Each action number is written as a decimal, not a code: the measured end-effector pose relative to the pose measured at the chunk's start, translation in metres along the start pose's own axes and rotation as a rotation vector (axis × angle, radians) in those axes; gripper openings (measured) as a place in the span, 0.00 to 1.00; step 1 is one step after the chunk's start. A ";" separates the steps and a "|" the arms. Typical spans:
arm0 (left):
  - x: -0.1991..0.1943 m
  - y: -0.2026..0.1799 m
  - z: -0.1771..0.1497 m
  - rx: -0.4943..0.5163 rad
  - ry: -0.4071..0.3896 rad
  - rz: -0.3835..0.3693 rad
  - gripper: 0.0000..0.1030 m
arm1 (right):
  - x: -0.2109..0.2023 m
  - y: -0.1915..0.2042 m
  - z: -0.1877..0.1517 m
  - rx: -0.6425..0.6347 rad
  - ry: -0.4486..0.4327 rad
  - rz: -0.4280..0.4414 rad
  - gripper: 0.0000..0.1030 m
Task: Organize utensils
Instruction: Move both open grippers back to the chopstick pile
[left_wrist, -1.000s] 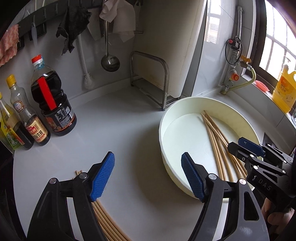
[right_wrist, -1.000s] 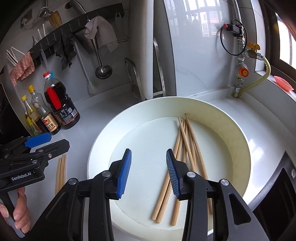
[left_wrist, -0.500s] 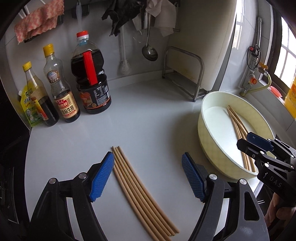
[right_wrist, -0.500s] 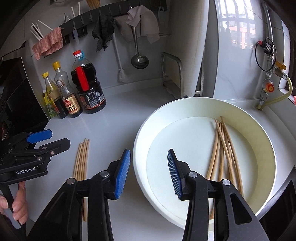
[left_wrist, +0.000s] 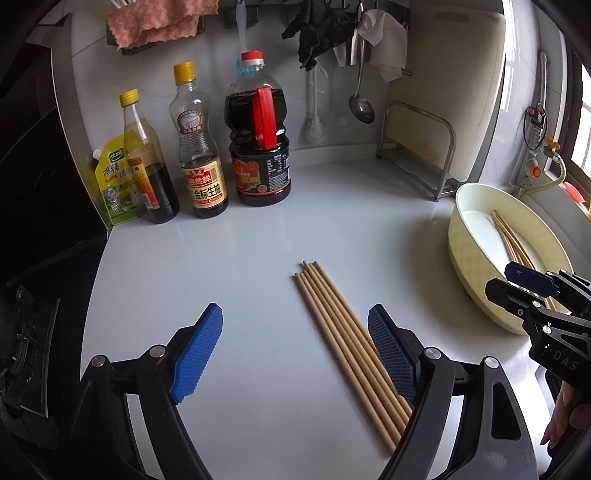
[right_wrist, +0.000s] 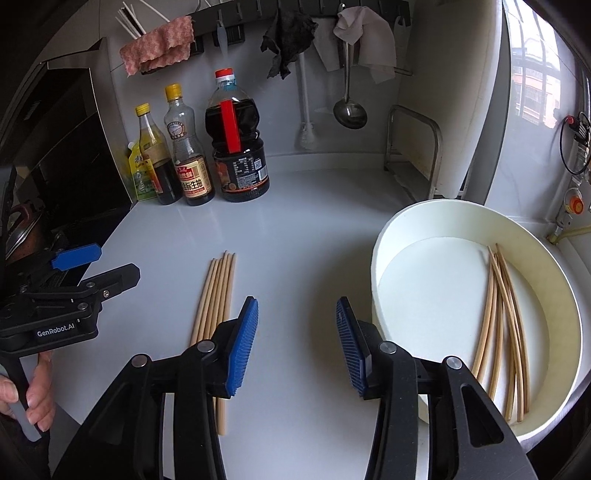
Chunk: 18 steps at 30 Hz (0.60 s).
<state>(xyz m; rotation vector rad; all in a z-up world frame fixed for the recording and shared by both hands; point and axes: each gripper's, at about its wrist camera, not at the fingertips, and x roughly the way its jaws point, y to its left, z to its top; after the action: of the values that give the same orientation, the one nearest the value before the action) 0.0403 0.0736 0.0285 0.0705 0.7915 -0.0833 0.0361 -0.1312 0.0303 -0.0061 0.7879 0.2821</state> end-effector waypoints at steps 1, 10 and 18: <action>0.001 0.004 -0.003 -0.009 0.007 0.001 0.77 | 0.001 0.004 -0.002 -0.006 0.004 0.008 0.41; 0.016 0.027 -0.026 -0.101 0.065 -0.016 0.79 | 0.025 0.030 -0.009 -0.048 0.053 0.068 0.44; 0.028 0.037 -0.035 -0.173 0.086 -0.003 0.82 | 0.060 0.043 -0.012 -0.071 0.102 0.105 0.44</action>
<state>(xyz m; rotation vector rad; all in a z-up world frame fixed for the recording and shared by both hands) 0.0388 0.1121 -0.0152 -0.0913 0.8821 -0.0144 0.0573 -0.0763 -0.0158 -0.0463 0.8809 0.4120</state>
